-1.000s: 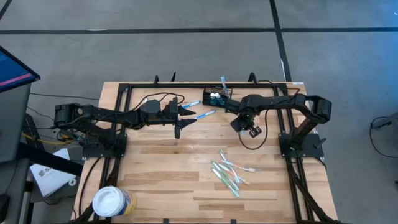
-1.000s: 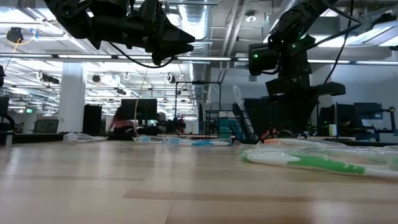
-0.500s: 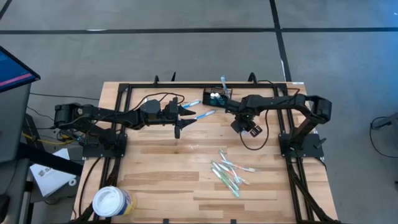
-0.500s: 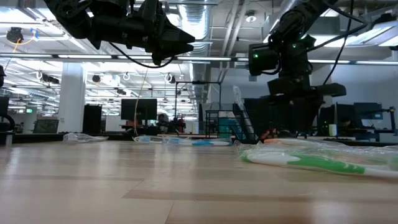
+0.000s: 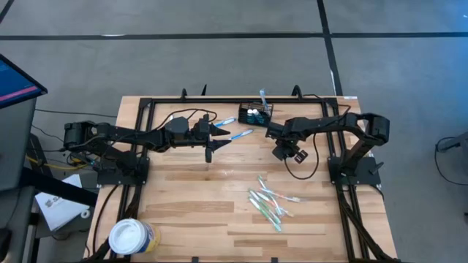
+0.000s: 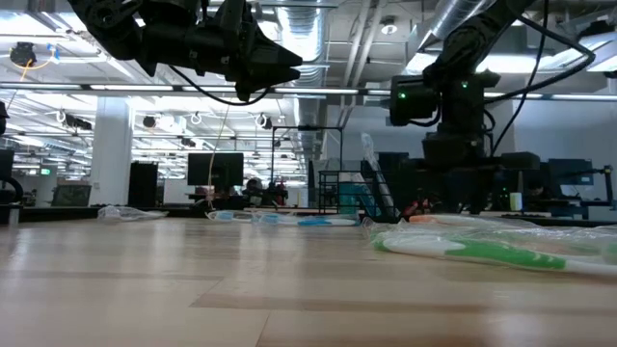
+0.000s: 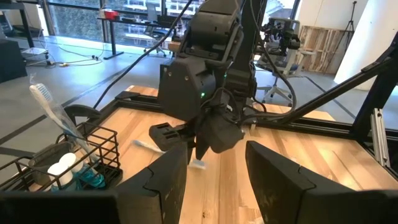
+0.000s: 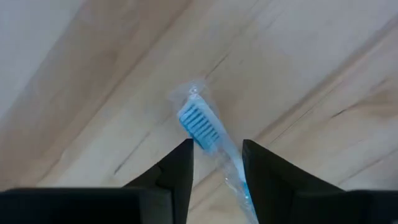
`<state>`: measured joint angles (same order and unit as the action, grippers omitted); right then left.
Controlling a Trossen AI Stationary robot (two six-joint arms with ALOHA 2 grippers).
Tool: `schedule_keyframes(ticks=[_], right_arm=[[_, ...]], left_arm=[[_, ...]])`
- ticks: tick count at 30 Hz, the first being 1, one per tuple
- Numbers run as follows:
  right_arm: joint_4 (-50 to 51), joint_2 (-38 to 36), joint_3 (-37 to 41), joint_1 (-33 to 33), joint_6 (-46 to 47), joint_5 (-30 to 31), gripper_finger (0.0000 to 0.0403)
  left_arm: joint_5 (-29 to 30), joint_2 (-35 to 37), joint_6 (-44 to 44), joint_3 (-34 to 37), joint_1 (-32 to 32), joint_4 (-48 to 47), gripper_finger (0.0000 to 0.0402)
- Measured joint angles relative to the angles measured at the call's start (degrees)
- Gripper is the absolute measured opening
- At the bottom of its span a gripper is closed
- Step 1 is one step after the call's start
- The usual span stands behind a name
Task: Pick & Place toothbrushing station
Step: Put the blue toothbrush into the mesh organizer
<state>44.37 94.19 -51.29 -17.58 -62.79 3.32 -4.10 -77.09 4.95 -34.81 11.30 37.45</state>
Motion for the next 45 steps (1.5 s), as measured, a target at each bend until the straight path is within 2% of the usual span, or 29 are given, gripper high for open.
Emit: schedule_keyframes(ticks=[7, 12, 14, 24, 27, 35, 41, 45], right_arm=[[-0.19, 0.00, 1.44, 0.00, 0.24, 0.25, 0.0087], [-1.18, 0.00, 2.27, -0.01, 2.23, 0.28, 0.0021], [-1.20, -0.05, 2.25, -0.01, 2.83, 0.29, 0.0008], [-2.46, -0.25, -2.29, -0.07, 6.81, -0.61, 0.0001], [-4.03, -1.23, -3.88, -0.11, 7.37, -2.62, 0.0000], [-10.56, -9.10, -4.81, -0.66, 10.71, -5.25, 0.0000], [-14.75, -15.89, -4.81, -3.15, 18.59, -9.13, 0.0000], [-16.03, -19.00, -4.81, -4.29, 20.42, -9.45, 0.0000]], left_arm=[[0.02, -0.01, 0.00, 0.00, -0.05, 0.00, 0.0156], [0.02, 0.00, 0.00, 0.00, -0.05, 0.00, 0.0156], [0.02, 0.00, 0.00, 0.00, -0.05, 0.00, 0.0156], [0.02, -0.01, 0.00, 0.00, -0.05, 0.00, 0.0156], [0.02, -0.01, 0.00, 0.00, -0.05, 0.00, 0.0156], [0.02, -0.01, 0.00, 0.00, -0.05, -0.02, 0.0156], [0.02, -0.01, 0.00, 0.00, -0.06, -0.02, 0.0156], [0.02, 0.01, 0.00, 0.00, -0.05, -0.02, 0.0156]])
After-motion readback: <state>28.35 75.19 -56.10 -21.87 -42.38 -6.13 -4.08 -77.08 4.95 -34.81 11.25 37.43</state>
